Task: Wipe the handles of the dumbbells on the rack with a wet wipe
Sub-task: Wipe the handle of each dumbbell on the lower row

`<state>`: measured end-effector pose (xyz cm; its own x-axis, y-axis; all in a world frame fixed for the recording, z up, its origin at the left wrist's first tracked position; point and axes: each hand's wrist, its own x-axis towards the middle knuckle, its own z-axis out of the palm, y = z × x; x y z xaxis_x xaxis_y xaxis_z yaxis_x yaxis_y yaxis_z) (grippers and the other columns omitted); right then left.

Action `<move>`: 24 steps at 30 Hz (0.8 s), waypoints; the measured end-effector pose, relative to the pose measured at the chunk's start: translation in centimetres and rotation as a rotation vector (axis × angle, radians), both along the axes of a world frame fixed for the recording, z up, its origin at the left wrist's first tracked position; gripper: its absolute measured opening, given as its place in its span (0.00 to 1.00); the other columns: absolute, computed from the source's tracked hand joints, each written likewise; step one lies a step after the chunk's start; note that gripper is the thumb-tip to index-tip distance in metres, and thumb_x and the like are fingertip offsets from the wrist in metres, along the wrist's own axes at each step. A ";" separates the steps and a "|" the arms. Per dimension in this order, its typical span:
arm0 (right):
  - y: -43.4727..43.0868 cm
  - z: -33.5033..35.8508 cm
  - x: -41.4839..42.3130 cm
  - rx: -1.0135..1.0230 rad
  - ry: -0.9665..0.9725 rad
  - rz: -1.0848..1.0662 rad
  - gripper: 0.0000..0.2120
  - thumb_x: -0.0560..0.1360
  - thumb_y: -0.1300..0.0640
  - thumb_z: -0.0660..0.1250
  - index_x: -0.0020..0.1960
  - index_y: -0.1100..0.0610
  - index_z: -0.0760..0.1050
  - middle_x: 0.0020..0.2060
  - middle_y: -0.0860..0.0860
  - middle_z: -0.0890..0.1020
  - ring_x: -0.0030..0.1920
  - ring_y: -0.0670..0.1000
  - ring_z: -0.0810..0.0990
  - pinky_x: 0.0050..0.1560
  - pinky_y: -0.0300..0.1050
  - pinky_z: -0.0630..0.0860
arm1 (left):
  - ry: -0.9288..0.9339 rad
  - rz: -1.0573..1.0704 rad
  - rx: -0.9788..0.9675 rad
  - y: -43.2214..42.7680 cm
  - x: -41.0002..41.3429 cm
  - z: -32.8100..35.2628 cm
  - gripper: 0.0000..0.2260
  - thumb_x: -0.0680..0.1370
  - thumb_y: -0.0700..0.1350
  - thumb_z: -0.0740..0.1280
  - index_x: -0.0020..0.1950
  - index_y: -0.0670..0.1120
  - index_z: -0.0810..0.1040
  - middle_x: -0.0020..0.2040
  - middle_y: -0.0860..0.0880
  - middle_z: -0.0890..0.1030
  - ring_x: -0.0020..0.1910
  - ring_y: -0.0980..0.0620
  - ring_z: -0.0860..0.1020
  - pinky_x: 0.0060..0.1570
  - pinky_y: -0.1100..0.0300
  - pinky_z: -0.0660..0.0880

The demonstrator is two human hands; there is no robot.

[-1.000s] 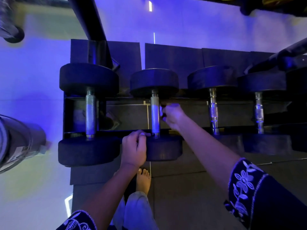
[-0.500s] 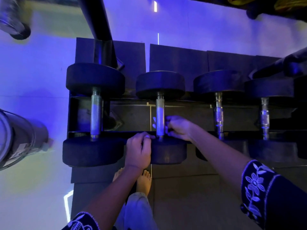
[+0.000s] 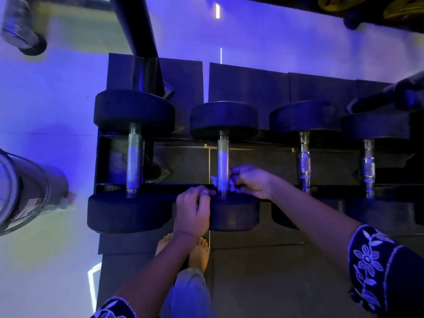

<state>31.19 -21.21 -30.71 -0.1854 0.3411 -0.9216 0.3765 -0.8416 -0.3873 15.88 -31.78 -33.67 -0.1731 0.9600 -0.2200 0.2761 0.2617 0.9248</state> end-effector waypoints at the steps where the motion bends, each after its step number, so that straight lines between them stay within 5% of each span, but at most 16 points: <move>1: 0.2 0.0 0.1 0.012 -0.012 -0.016 0.18 0.73 0.78 0.51 0.51 0.64 0.76 0.31 0.53 0.80 0.28 0.45 0.77 0.27 0.33 0.75 | -0.002 0.002 0.001 -0.1 0.0 0.0 0.18 0.76 0.51 0.55 0.42 0.48 0.84 0.37 0.54 0.82 0.39 0.59 0.79 0.43 0.64 0.71; 4: 3.1 -0.2 -0.6 0.109 -0.050 -0.255 0.15 0.73 0.79 0.51 0.37 0.64 0.68 0.29 0.58 0.74 0.28 0.51 0.75 0.23 0.36 0.71 | -0.020 -0.012 -0.005 0.0 0.0 0.3 0.18 0.76 0.52 0.54 0.43 0.49 0.83 0.38 0.53 0.83 0.40 0.59 0.79 0.44 0.65 0.71; 7: 5.6 -1.1 -1.5 0.176 -0.050 -0.485 0.16 0.73 0.79 0.50 0.37 0.62 0.67 0.31 0.58 0.71 0.28 0.52 0.74 0.23 0.38 0.72 | -0.030 -0.015 0.003 -0.1 -0.2 0.4 0.17 0.77 0.51 0.54 0.44 0.50 0.82 0.38 0.52 0.82 0.40 0.58 0.79 0.45 0.63 0.72; 13: 0.3 1.3 -0.5 -0.008 0.028 -0.010 0.20 0.75 0.77 0.49 0.47 0.61 0.76 0.32 0.52 0.81 0.28 0.43 0.77 0.29 0.32 0.74 | 0.004 -0.020 0.006 0.0 0.0 0.3 0.17 0.76 0.51 0.54 0.42 0.49 0.83 0.36 0.54 0.82 0.38 0.60 0.78 0.42 0.71 0.68; 16: 1.2 1.6 -0.7 0.004 0.035 -0.084 0.19 0.74 0.78 0.48 0.49 0.64 0.74 0.30 0.53 0.81 0.28 0.46 0.79 0.26 0.33 0.73 | 0.012 -0.003 0.025 0.0 -0.1 0.2 0.16 0.76 0.50 0.55 0.42 0.50 0.83 0.37 0.54 0.83 0.39 0.59 0.79 0.42 0.70 0.69; 20: 5.1 0.2 -1.8 0.115 0.033 -0.472 0.19 0.73 0.79 0.45 0.43 0.63 0.70 0.37 0.60 0.75 0.35 0.54 0.76 0.25 0.38 0.75 | -0.009 -0.028 -0.004 -0.1 -0.1 0.4 0.15 0.78 0.46 0.56 0.43 0.46 0.83 0.37 0.52 0.82 0.38 0.60 0.78 0.41 0.73 0.68; 24: 2.4 1.1 -1.2 0.032 0.033 -0.293 0.19 0.74 0.78 0.46 0.40 0.64 0.72 0.31 0.57 0.79 0.29 0.50 0.80 0.26 0.36 0.76 | -0.029 -0.028 -0.017 -0.2 -0.2 0.5 0.16 0.78 0.47 0.56 0.44 0.46 0.83 0.37 0.52 0.82 0.39 0.59 0.79 0.41 0.72 0.69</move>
<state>29.94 -18.81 -29.65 -0.1047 0.4133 -0.9045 0.1061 -0.8997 -0.4234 15.70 -32.00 -33.19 -0.1397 0.9605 -0.2405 0.2569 0.2697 0.9280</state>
